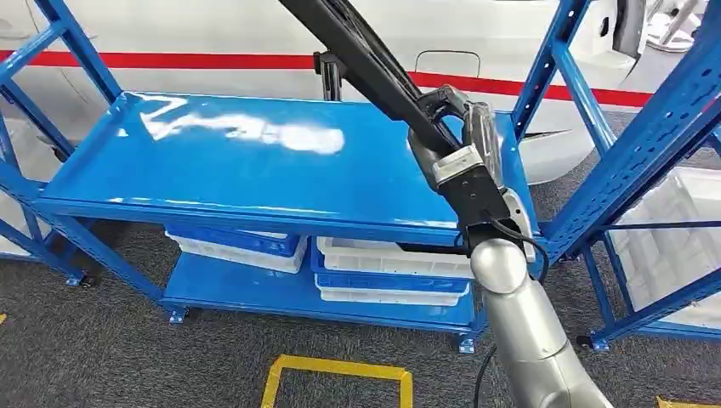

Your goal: Take the parts from the cabinet and place them on the table.

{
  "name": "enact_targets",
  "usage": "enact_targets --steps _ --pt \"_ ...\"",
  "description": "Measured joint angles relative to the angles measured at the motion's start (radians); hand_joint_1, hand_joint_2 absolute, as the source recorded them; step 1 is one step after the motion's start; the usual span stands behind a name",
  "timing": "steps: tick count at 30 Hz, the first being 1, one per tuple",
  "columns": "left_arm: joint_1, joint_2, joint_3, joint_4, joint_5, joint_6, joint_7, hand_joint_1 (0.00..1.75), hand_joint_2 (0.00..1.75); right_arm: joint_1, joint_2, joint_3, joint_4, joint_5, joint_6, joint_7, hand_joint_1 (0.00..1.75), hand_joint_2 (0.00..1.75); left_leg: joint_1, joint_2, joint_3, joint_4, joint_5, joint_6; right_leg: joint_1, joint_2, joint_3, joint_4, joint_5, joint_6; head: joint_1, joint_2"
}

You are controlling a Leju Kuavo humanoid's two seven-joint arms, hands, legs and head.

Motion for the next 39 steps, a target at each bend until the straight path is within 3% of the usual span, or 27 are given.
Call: enact_targets --steps 1,2,3,4,6,8,9,10,12,14,15,16,18,19,21,23,24,25,28,29,30,32,34,35,37,38,39 --pt "0.000 0.000 -0.005 0.000 -0.012 0.000 0.000 0.00 1.75 0.007 -0.001 -0.001 -0.008 -0.002 -0.002 -0.001 1.75 1.75 0.002 0.000 -0.020 0.062 -0.073 -0.005 0.001 0.000 -0.014 0.001 0.011 -0.012 -0.007 0.000" --pt "0.000 -0.001 -0.011 0.000 -0.026 -0.004 0.002 0.00 1.75 0.017 -0.003 -0.006 -0.016 -0.009 -0.005 -0.009 1.75 1.75 0.004 0.000 -0.044 0.142 -0.132 -0.011 0.002 0.000 -0.026 0.002 0.023 -0.015 -0.010 0.000" --pt "-0.001 -0.001 -0.019 0.000 -0.029 -0.008 0.003 0.00 1.75 0.029 -0.004 -0.011 -0.022 -0.015 -0.008 -0.017 1.75 1.75 0.005 0.000 -0.064 0.220 -0.171 -0.017 0.004 -0.001 -0.039 0.004 0.034 -0.015 -0.008 0.000" --pt "-0.001 -0.001 -0.023 0.000 -0.032 -0.009 0.005 0.00 1.75 0.042 -0.005 -0.016 -0.027 -0.019 -0.010 -0.023 1.75 1.75 0.007 0.000 -0.074 0.280 -0.185 -0.022 0.004 -0.001 -0.052 0.005 0.042 -0.013 -0.009 0.000" --pt "-0.001 -0.001 -0.024 0.000 -0.037 -0.010 0.008 0.00 1.75 0.065 -0.007 -0.022 -0.031 -0.025 -0.013 -0.030 1.75 1.75 0.015 0.000 -0.036 0.276 -0.145 -0.027 0.004 -0.001 -0.076 0.012 0.056 -0.008 -0.009 0.000" --pt "-0.004 -0.001 -0.029 0.000 -0.037 -0.012 0.010 0.00 1.75 0.077 -0.010 -0.029 -0.039 -0.028 -0.016 -0.032 1.75 1.75 0.024 0.001 0.079 0.123 -0.088 -0.030 0.001 0.000 -0.099 0.024 0.067 0.001 -0.010 0.000" --pt "-0.006 -0.001 -0.030 0.000 -0.039 -0.012 0.014 0.00 1.75 0.081 -0.011 -0.033 -0.045 -0.032 -0.019 -0.035 1.75 1.75 0.027 0.000 0.142 0.036 -0.097 -0.028 0.002 -0.001 -0.104 0.031 0.070 0.007 -0.010 0.000" --pt "-0.009 -0.001 -0.031 0.000 -0.041 -0.012 0.018 0.00 1.75 0.088 -0.012 -0.040 -0.052 -0.037 -0.023 -0.041 1.75 1.75 0.019 -0.002 0.173 -0.019 -0.118 -0.024 0.008 -0.001 -0.114 0.036 0.075 0.014 -0.009 0.000" --pt "-0.008 -0.001 -0.033 0.000 -0.042 -0.010 0.026 0.00 1.75 0.106 -0.012 -0.047 -0.054 -0.044 -0.026 -0.053 1.75 1.75 0.012 -0.005 0.158 -0.014 -0.114 -0.012 0.006 -0.003 -0.116 0.032 0.089 0.033 -0.007 0.000" --pt "-0.005 -0.002 -0.035 0.000 -0.041 -0.009 0.029 0.00 1.75 0.130 -0.012 -0.054 -0.053 -0.050 -0.026 -0.061 1.75 1.75 0.010 -0.002 0.150 -0.027 -0.091 0.016 0.011 -0.002 -0.120 0.026 0.104 0.051 -0.006 0.000" --pt "-0.007 -0.004 -0.035 0.000 -0.039 -0.009 0.028 0.00 1.75 0.138 -0.014 -0.062 -0.053 -0.052 -0.026 -0.066 1.75 1.75 0.011 0.006 0.142 -0.030 -0.076 0.027 0.005 0.000 -0.133 0.047 0.076 0.047 -0.006 0.000" --pt "-0.008 -0.004 -0.035 0.000 -0.039 -0.009 0.026 0.00 1.75 0.142 -0.014 -0.065 -0.053 -0.053 -0.026 -0.069 1.75 1.75 0.010 0.006 0.126 -0.031 -0.065 0.040 0.007 0.001 -0.158 0.090 0.025 0.035 -0.002 0.000" --pt "-0.007 -0.004 -0.035 0.000 -0.037 -0.009 0.019 0.00 1.75 0.151 -0.021 -0.073 -0.051 -0.063 -0.019 -0.075 1.75 1.75 0.007 0.007 0.095 -0.030 -0.042 0.045 0.004 0.001 -0.200 0.239 -0.076 0.020 -0.001 0.000" --pt "-0.007 -0.004 -0.034 0.000 -0.034 -0.006 0.017 0.00 1.75 0.155 -0.021 -0.076 -0.048 -0.070 -0.016 -0.078 1.75 1.75 0.006 0.007 0.077 -0.029 -0.028 0.045 0.003 0.002 -0.216 0.312 -0.103 0.025 -0.001 0.000" --pt "-0.013 -0.012 -0.034 0.000 -0.027 0.008 0.022 0.00 1.75 0.154 -0.023 -0.078 -0.042 -0.077 0.001 -0.080 1.75 1.75 0.006 0.009 0.043 -0.028 -0.003 0.041 0.003 0.002 -0.190 0.335 -0.075 0.049 -0.001 0.000" --pt "-0.025 -0.021 -0.034 0.000 -0.027 0.015 0.029 0.00 1.75 0.152 -0.022 -0.078 -0.040 -0.079 0.003 -0.081 1.75 1.75 0.007 0.008 0.012 -0.025 0.020 0.033 0.000 0.001 -0.093 0.215 -0.020 0.070 -0.001 0.000" --pt "-0.031 -0.024 -0.034 0.000 -0.027 0.016 0.031 0.00 1.75 0.148 -0.021 -0.078 -0.040 -0.079 0.003 -0.081 1.75 1.75 0.007 0.007 0.001 -0.021 0.031 0.027 -0.002 0.001 -0.024 0.121 -0.020 0.068 0.000 0.000" --pt "-0.035 -0.026 -0.034 0.000 -0.027 0.016 0.032 0.00 1.75 0.142 -0.020 -0.077 -0.040 -0.079 0.003 -0.081 1.75 1.75 0.000 0.005 -0.010 -0.015 0.038 0.020 0.004 0.003 0.042 0.028 -0.050 0.059 0.000 0.000" --pt "-0.040 -0.029 -0.034 0.000 -0.027 0.014 0.035 0.00 1.75 0.144 -0.021 -0.078 -0.039 -0.080 0.003 -0.083 1.75 1.75 0.001 0.005 -0.014 -0.019 0.067 0.007 0.018 0.008 0.023 0.018 -0.053 0.037 -0.003 0.000" --pt "-0.038 -0.029 -0.034 0.000 -0.027 0.013 0.035 0.00 1.75 0.148 -0.021 -0.079 -0.039 -0.080 0.003 -0.083 1.75 1.75 0.001 0.004 -0.016 -0.019 0.073 0.001 0.009 0.006 0.016 0.016 -0.045 0.025 -0.002 0.000" --pt "-0.038 -0.029 -0.032 0.000 -0.027 0.013 0.035 0.00 1.75 0.149 -0.021 -0.079 -0.039 -0.080 0.003 -0.083 1.75 1.75 0.009 0.002 -0.026 -0.006 0.045 -0.004 -0.005 0.001 0.011 0.016 -0.033 0.012 -0.003 0.000" --pt "-0.038 -0.029 -0.030 0.000 -0.027 0.012 0.035 0.00 1.75 0.150 -0.021 -0.078 -0.040 -0.079 0.003 -0.083 1.75 1.75 0.011 0.003 -0.055 0.101 -0.088 -0.013 0.000 0.000 -0.004 0.017 -0.009 -0.012 -0.006 0.000" --pt "-0.040 -0.029 -0.028 0.000 -0.027 0.012 0.035 0.00 1.75 0.155 -0.021 -0.078 -0.040 -0.076 0.001 -0.083 1.75 1.75 0.011 0.002 -0.084 0.243 -0.175 -0.021 0.005 -0.001 -0.033 0.019 0.014 -0.015 -0.006 0.000" --pt "-0.040 -0.029 -0.026 0.000 -0.027 0.012 0.034 0.00 1.75 0.161 -0.021 -0.078 -0.040 -0.076 0.000 -0.083 1.75 1.75 0.011 0.002 -0.090 0.306 -0.181 -0.023 0.007 0.000 -0.052 0.021 0.026 -0.013 -0.007 0.000" --pt "-0.040 -0.029 -0.021 0.000 -0.027 0.012 0.031 0.00 1.75 0.173 -0.023 -0.078 -0.040 -0.074 0.000 -0.083 1.75 1.75 0.012 0.002 -0.038 0.280 -0.130 -0.021 0.007 0.000 -0.079 0.026 0.045 -0.009 -0.007 0.000" --pt "-0.040 -0.029 -0.021 0.000 -0.027 0.011 0.030 0.00 1.75 0.174 -0.023 -0.078 -0.040 -0.073 0.000 -0.083 1.75 1.75 0.012 0.003 0.008 0.225 -0.102 -0.019 0.007 0.000 -0.091 0.029 0.050 -0.005 -0.007 0.000" --pt "-0.042 -0.028 -0.020 -0.001 -0.027 0.011 0.028 0.00 1.75 0.174 -0.024 -0.079 -0.040 -0.074 0.000 -0.083 1.75 1.75 0.012 0.002 0.087 0.118 -0.084 -0.012 0.007 0.001 -0.105 0.035 0.060 -0.002 -0.007 0.000"
